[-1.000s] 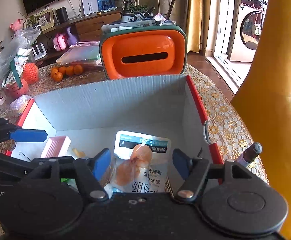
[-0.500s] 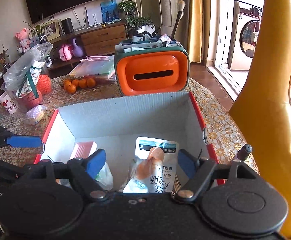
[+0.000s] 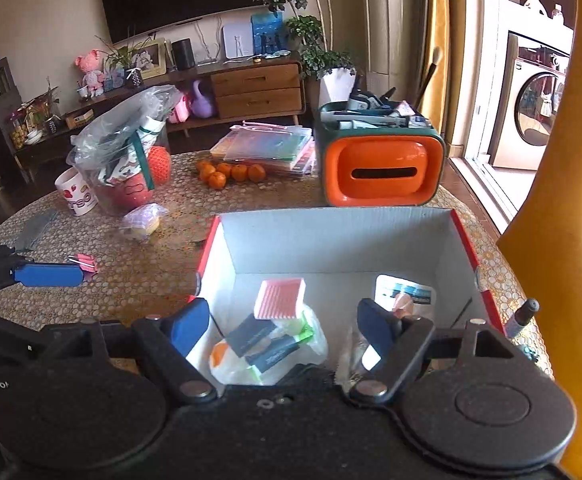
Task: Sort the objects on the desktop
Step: 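Withdraw both tools from the shoebox toward the pink clip and bread bag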
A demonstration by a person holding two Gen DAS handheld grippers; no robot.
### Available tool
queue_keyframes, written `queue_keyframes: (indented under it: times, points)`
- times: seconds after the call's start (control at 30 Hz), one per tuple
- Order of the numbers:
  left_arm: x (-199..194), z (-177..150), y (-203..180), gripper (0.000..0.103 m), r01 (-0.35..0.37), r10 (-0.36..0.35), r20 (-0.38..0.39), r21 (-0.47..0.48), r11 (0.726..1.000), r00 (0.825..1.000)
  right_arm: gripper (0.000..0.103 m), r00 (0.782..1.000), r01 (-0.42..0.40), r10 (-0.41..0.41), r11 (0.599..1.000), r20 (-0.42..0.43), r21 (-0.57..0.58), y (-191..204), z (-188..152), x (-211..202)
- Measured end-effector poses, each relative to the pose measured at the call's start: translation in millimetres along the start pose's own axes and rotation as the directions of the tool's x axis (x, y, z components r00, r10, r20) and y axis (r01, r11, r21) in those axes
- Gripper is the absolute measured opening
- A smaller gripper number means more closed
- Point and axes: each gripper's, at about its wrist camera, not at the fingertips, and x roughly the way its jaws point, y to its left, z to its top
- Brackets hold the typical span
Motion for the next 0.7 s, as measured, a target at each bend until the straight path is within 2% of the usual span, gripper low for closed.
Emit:
queue_keyframes:
  times: [0.37,0.7]
  points:
    - [-35,-38,66,0.076,-0.063,0.064,0.013,-0.076,0.995,0.998,0.082,0.997,-0.073,0.072,0.996,-0.023,-0.059,77,-6,6]
    - [-48,-65,116,0.076,-0.123,0.126,0.028,-0.084,0.989,0.992,0.084,0.993,-0.113,0.111,0.990,-0.027,-0.090,132,-3,23]
